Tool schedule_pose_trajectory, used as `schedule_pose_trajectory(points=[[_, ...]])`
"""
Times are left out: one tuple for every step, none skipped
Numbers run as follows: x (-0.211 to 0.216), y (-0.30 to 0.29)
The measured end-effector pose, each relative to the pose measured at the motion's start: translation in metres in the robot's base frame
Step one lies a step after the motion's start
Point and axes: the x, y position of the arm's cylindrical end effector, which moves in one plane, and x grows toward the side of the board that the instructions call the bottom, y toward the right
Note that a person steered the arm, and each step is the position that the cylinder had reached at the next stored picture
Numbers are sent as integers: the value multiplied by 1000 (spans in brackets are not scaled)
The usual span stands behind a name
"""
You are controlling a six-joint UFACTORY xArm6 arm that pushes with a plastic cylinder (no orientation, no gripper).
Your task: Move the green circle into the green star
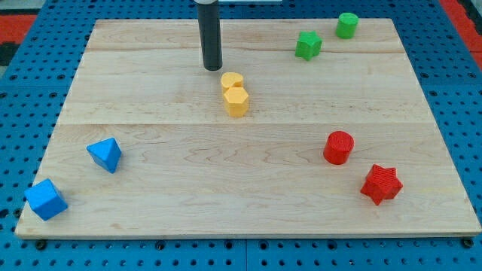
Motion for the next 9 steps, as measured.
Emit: schedule_pose_trajectory(points=[[4, 13], [4, 26], [4, 41], [4, 54], [5, 70], [7, 79], [34, 113], [55, 152], [33, 250]])
